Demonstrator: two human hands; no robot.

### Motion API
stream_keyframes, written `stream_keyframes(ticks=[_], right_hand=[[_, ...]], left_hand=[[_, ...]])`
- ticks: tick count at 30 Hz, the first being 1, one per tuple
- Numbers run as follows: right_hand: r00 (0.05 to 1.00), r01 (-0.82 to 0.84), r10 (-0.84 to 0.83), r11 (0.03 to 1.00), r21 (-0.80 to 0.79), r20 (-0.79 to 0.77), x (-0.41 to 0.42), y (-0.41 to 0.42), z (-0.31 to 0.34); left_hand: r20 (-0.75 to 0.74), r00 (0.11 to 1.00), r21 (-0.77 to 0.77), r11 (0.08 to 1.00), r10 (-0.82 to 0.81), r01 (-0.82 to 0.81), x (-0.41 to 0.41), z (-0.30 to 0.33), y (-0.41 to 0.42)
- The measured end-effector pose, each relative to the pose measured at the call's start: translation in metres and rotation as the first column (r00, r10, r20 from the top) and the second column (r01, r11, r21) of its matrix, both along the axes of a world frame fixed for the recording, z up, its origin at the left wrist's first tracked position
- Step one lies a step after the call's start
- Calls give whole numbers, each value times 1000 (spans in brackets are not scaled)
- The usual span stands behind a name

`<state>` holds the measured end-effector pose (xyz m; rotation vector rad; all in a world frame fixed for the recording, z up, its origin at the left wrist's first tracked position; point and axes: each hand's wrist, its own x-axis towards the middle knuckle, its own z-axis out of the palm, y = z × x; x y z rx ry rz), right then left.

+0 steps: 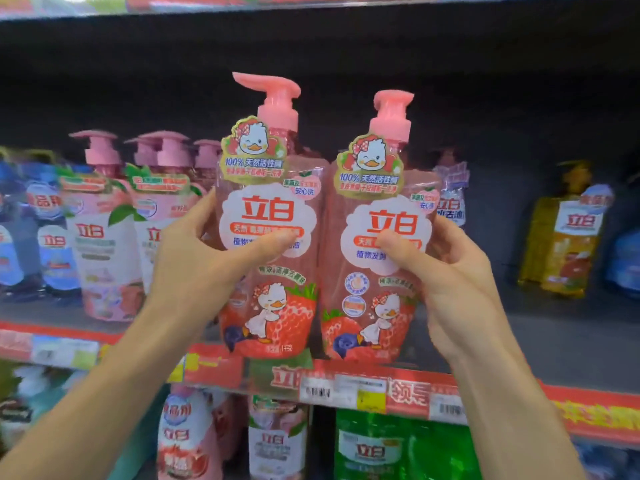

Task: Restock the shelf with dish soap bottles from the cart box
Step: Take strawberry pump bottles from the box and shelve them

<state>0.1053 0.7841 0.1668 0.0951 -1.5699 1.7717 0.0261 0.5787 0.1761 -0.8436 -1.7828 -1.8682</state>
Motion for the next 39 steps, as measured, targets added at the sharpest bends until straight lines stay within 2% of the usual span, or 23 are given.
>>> stream_keyframes(ticks=[9,14,19,28,32,39], right_hand=[[991,130,-130,991,25,7,-33,-7,-12],[983,184,-184,982,45,-6,-37,-4,-13],[971,235,-237,970,56,23,-40,-2,-20],[972,215,-223,971,105,72,-36,2,-18],[973,200,-211,973,116,91,-35,4,-16],[961,217,-250,947,238,117,-26,5,-13]], left_hand=[[-60,990,-10,991,-131,131,-63,-15,5],[-40,969,-18,970,-245,244,-80,-23,15],[-15,961,-23,961,-277,277,-95,-37,20],[-37,966,-88,964,-254,250,-94,-35,13],[-41,976,-54,975,-216,213,-87,-40,18],[-51,992,-130,986,-115,108,-82,-42,25]])
